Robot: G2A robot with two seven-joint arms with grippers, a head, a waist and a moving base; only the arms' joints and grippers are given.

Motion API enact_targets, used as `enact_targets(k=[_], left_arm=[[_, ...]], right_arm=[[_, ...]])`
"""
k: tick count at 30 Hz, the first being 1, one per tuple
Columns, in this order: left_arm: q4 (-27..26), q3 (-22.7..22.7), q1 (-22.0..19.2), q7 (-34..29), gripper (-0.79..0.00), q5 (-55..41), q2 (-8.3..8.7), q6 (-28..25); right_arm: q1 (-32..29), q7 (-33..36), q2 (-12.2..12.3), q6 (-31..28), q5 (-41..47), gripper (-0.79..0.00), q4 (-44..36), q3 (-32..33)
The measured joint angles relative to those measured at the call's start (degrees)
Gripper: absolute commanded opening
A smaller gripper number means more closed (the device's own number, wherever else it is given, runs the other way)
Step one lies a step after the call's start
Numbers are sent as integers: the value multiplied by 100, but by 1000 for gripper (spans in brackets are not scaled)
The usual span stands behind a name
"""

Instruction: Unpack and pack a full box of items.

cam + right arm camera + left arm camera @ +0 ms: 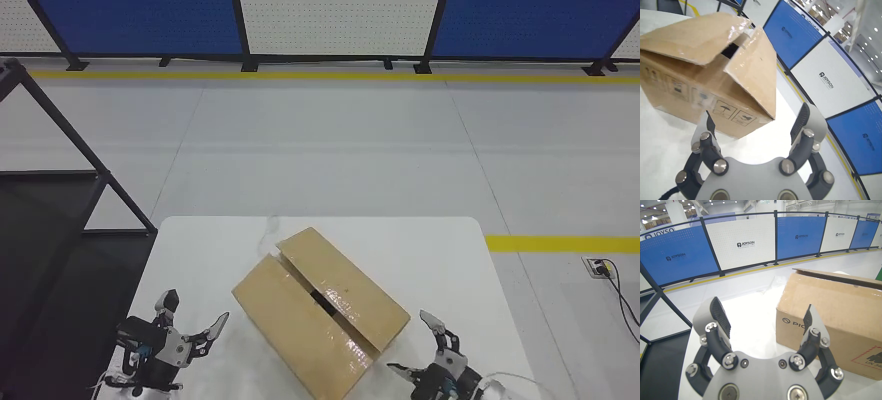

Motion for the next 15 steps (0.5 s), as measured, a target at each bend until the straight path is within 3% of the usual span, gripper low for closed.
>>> enact_targets(k=[5,15], left_arm=[[0,0,0,0,0,0,0,0],[0,0,0,0,0,0,0,0]], right_arm=[[318,554,-69,521,56,0,221,-340],[800,914,-144,996,229,0,397,-608]])
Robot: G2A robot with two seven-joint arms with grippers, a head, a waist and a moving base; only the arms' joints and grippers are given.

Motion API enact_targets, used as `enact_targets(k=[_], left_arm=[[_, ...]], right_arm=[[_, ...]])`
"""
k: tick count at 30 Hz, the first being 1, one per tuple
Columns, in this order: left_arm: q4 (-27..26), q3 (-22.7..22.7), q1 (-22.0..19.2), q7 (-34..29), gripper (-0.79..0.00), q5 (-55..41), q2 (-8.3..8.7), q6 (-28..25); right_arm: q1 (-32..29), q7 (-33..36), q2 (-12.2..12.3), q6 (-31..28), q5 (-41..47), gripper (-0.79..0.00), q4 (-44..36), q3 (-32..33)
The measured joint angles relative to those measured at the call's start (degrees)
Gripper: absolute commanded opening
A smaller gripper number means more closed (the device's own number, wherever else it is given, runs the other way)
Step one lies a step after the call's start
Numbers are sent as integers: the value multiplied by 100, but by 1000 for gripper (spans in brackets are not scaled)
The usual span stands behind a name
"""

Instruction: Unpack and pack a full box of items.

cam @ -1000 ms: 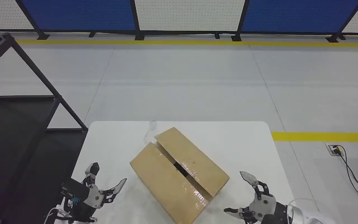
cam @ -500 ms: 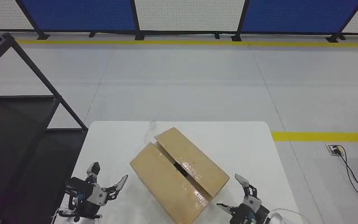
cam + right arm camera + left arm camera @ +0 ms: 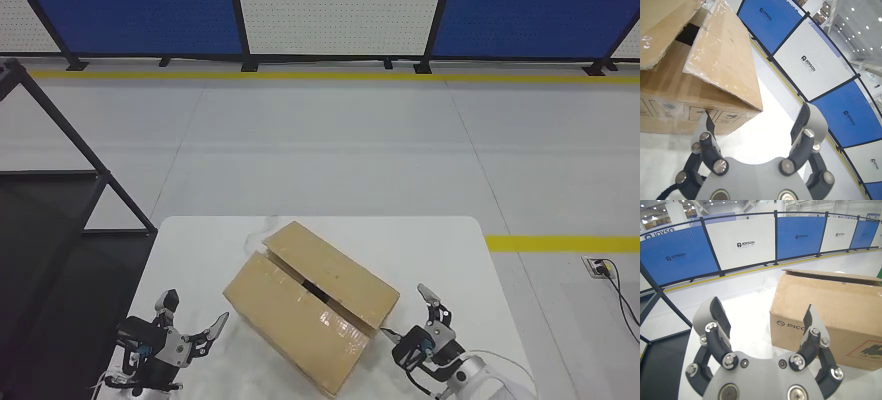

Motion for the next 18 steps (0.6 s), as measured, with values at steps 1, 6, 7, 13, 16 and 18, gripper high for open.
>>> enact_targets(k=[1,6,7,13,16,18], left_arm=[[0,0,0,0,0,0,0,0],[9,42,10,-47,0,128,-1,31],[30,73,10,-65,0,181,-3,30],[272,158,-196,-146,0,-215,-84,776],[371,178,-316,-209,0,-494,-129,1181],[454,159,-433,-334,0,-591,-145,1356]], right_arm=[[53,32,-10,41,47,0,33,-20],[142,-11,-13,179,66,0,21,27],[88,-59,-4,213,35,0,-28,83],[-446,-258,61,391,3,0,-414,610],[-721,-338,81,463,81,0,-577,858],[-893,-405,95,484,101,0,-683,1008]])
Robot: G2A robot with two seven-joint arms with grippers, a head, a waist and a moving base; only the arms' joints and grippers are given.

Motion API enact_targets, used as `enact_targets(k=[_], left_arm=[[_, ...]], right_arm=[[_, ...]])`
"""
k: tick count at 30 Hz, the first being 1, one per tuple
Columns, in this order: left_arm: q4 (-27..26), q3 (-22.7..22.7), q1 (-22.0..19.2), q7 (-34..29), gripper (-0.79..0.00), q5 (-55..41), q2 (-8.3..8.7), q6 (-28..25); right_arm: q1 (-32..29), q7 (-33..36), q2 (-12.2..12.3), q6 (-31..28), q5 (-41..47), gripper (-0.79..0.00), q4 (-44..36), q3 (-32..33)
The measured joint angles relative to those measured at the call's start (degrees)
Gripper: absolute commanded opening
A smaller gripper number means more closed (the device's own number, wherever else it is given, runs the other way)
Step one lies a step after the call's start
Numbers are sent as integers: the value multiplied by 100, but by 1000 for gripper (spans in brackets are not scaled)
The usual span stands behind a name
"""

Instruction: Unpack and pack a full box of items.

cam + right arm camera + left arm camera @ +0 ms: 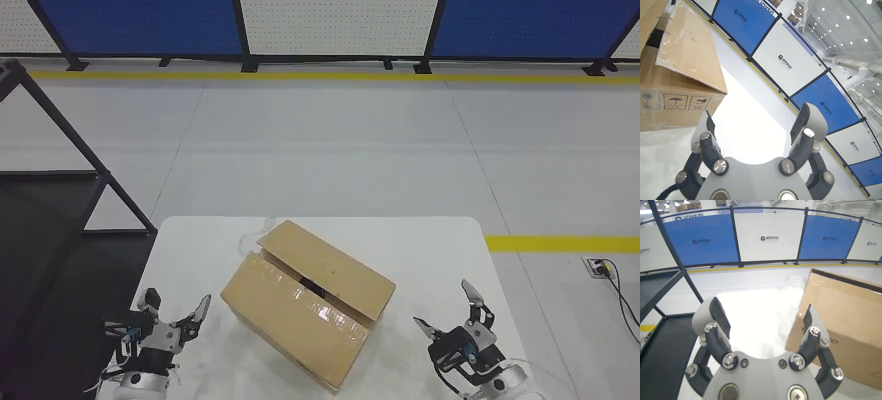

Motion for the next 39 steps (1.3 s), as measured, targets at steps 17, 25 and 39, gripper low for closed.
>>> enact_targets(k=[17,25,39], left_arm=[[179,325,-525,-632,0,244,-94,812],[179,325,-525,-632,0,245,-94,812],[1368,290,-1404,-1077,0,353,-52,-355]], right_arm=[[-724,-402,79,-241,-246,0,-521,577],[-733,-359,80,-234,-264,0,-523,592],[-905,-766,105,-431,-231,0,-487,567]])
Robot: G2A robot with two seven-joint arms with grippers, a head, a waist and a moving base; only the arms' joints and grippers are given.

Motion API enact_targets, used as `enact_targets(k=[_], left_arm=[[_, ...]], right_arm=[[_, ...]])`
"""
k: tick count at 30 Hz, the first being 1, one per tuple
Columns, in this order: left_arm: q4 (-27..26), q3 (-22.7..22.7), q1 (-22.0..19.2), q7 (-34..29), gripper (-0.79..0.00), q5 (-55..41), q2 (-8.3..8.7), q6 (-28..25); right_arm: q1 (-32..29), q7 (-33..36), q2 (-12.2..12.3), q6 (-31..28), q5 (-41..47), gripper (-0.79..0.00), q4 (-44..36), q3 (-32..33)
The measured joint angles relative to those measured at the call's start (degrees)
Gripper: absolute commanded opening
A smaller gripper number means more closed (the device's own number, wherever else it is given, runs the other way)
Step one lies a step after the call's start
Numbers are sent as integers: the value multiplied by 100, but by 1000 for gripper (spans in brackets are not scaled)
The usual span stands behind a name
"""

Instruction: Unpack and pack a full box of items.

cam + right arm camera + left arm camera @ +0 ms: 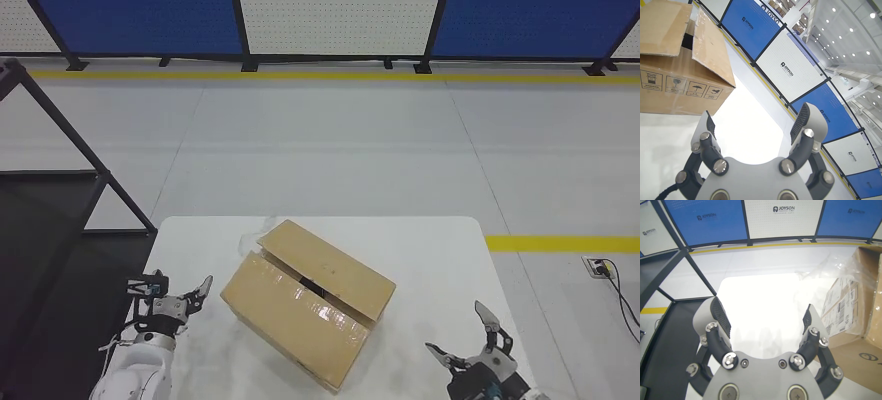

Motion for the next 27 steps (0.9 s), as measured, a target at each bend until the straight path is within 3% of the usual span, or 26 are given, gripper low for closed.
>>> enact_targets(k=[10,16,27], left_arm=[[668,299,-485,164,0,353,-5,-564],[619,357,-382,235,0,458,3,-779],[190,220,39,263,0,316,18,-831]], right_arm=[[-4,94,-3,-121,12,0,95,-194],[51,188,-17,-78,98,0,108,-314],[792,971,-66,-253,-408,0,417,-1169]])
